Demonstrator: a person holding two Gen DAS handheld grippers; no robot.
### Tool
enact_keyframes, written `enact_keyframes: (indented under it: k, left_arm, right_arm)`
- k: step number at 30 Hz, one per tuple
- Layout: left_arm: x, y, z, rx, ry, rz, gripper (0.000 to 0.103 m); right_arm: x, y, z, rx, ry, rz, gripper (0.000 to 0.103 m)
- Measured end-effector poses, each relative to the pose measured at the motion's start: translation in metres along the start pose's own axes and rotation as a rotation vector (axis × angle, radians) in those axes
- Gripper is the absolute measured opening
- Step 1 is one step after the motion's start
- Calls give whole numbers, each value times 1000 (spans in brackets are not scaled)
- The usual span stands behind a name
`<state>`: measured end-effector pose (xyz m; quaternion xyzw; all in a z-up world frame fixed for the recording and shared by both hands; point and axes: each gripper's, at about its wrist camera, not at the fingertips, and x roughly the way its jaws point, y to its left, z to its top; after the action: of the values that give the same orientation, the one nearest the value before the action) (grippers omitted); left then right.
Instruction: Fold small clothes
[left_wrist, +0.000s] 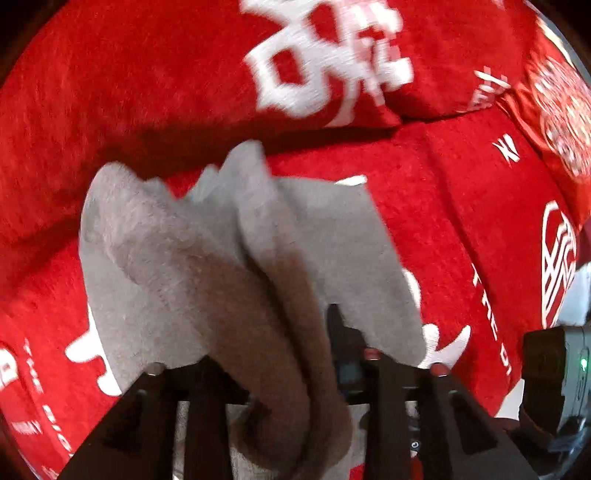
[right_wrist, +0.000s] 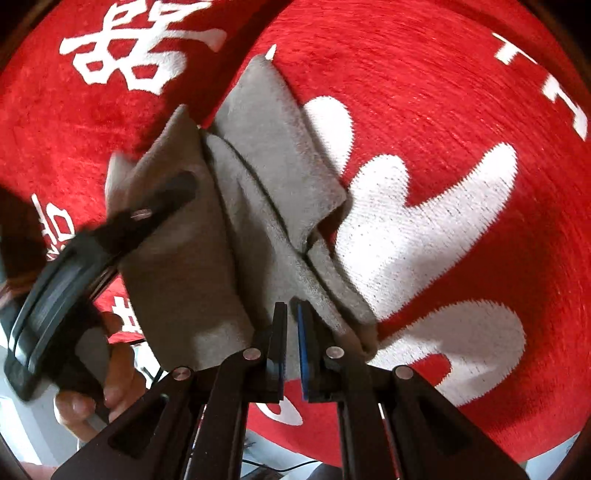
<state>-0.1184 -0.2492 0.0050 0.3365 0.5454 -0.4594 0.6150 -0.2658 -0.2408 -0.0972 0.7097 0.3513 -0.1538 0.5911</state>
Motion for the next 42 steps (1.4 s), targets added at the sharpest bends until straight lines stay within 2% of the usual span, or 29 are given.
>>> enact_keyframes:
  k: [1,2,4,7,9,11,12,14,16,19,20,21,22,23,25,27,30,32,34,36,38,41,42]
  left_arm:
    - [-6,-6,0,28,-24,9,67]
    - [-14,-11,-1,57,-61,18,74]
    - [-29,-16,0,87,-119,12,74]
    - [-46,1,2,33,-146,-39,74]
    - [-54,19,-1,-15,-159,-60,74]
    - [-60,40,-9,-63,-168,-53,74]
    - [-61,54,-15,-92,-171,-37,74]
    - [-56,81,-28,-143,-151,10,74]
    - [-50,103,-42,-180,-111,34,74]
    - [-33,130,-64,-253,-60,69,74]
    - [-27,137,-70,-278,-41,79,74]
    - [-23,140,-75,-291,-30,81,74]
    - [-20,145,-80,-308,-21,77,74]
    - [-18,148,-84,-333,-18,71,74]
    - [-18,151,-86,-359,-24,60,74]
    - [-23,150,-88,-358,-45,55,74]
    - [-32,142,-91,-309,-91,47,74]
    - [-27,134,-93,-276,-71,45,74]
    - [-23,130,-98,-263,-61,51,75]
    - [-17,128,-105,-260,-62,61,75]
    - [-15,129,-109,-273,-65,62,79]
    - [-19,135,-114,-292,-53,64,80]
    - [-21,135,-115,-290,-45,67,80]
  right_arm:
    - [-3,-2,1,7,-3,10,7]
    - [-7,-3,4,12,-10,23,7]
    - [-16,-7,12,26,-27,60,7]
    - [-22,-5,29,91,-67,138,23]
    - [-27,-13,36,154,-85,227,46]
    - [-29,-22,45,202,-95,319,61]
    - [-29,-25,49,215,-89,354,62]
    - [-24,-25,59,211,-58,364,62]
    - [-18,-16,53,174,-20,339,62]
    - [-6,8,71,97,24,241,62]
    - [4,15,66,61,34,194,56]
    - [8,26,65,0,42,122,23]
    - [12,38,66,-52,50,63,19]
    - [10,52,63,-124,44,-1,19]
    - [-4,74,54,-234,15,19,18]
    - [-19,81,48,-272,-19,8,18]
    - [-19,70,44,-233,-36,-56,18]
    - [-9,51,43,-202,-18,-117,19]
    - [-2,43,42,-208,-13,-134,21]
    - [-4,48,42,-202,-21,-136,24]
    - [-13,49,41,-215,-38,-187,28]
    - [-28,69,39,-240,-81,-282,29]
    - [-34,67,37,-243,-95,-285,29]
